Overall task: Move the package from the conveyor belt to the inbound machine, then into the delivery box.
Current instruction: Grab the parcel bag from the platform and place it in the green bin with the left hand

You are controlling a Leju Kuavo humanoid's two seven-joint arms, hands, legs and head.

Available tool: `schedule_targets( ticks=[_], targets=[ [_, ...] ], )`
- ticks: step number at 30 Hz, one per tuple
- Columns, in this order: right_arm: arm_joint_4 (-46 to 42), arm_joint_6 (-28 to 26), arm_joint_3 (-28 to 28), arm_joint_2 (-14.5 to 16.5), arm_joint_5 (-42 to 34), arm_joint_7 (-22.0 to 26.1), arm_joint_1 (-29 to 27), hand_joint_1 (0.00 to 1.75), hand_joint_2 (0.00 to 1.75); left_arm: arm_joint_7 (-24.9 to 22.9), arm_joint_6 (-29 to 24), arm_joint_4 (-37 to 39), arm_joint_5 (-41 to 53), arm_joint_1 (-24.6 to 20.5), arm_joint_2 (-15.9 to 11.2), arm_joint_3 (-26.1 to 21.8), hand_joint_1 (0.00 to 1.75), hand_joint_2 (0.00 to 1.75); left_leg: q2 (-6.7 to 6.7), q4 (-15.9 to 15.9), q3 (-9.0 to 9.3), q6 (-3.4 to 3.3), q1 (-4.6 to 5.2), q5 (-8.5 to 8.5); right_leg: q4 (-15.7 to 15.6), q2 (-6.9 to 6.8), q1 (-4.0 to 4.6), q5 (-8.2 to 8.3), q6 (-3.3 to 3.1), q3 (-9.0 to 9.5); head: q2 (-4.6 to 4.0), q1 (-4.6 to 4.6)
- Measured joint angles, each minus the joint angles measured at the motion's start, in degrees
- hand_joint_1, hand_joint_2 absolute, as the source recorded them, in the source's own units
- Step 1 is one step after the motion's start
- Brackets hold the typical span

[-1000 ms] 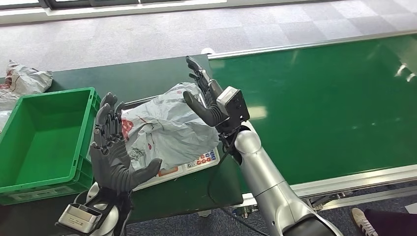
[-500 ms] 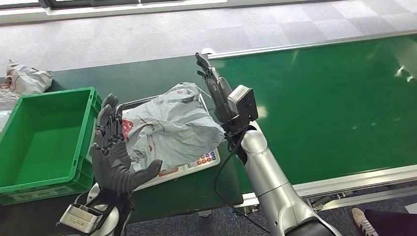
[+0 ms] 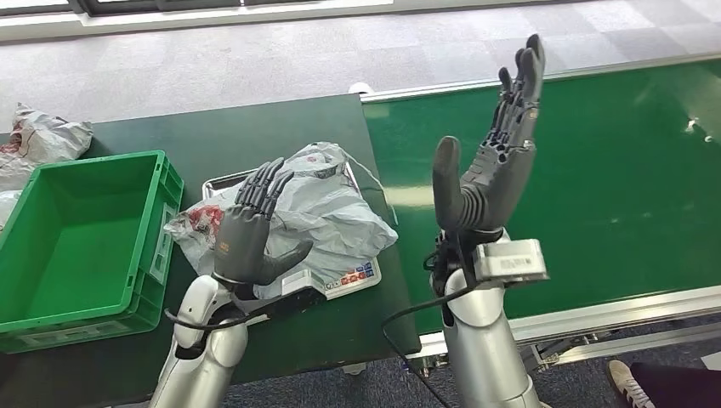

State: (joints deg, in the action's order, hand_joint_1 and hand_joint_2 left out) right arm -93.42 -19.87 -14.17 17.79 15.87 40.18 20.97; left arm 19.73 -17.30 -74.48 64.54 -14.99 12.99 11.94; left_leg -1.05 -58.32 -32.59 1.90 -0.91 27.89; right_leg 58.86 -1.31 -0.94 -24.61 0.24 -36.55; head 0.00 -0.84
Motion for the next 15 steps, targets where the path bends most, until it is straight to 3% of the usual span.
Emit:
schedule_targets(
  ticks=[5,12,15],
  targets=[
    [-8.6,-4.9,-4.6,-1.2,1.6,-0.1,-2.8,0.00,1.75,-4.4,2.2,17.2,7.7,-9.2,-0.1,1.1,0.00,1.75,-0.23,0.0,0.08,0.00,0.00,-0.02,0.0,0.14,-0.01,0.09,-0.03,0.01,0.00,-0.01],
    [-9.7,-6.1,-5.9,-2.2,1.3,-0.2,-2.7,0.00,1.75,-6.4,4.5,26.9,10.4,-12.6,0.0,3.2,0.00,1.75,-0.22,0.0,0.10,0.01,0.00,-0.04,0.0,0.22,0.00,0.10,-0.03,0.02,0.00,-0.01],
    [-9.7,-5.9,-6.0,-2.3,1.8,-0.2,-2.6,0.00,1.75,-6.3,6.2,29.1,10.6,-13.1,0.0,3.9,1.31,1.75,-0.20,0.0,0.08,0.01,0.00,-0.04,0.0,0.21,0.00,0.10,-0.03,0.02,0.00,-0.01]
  ],
)
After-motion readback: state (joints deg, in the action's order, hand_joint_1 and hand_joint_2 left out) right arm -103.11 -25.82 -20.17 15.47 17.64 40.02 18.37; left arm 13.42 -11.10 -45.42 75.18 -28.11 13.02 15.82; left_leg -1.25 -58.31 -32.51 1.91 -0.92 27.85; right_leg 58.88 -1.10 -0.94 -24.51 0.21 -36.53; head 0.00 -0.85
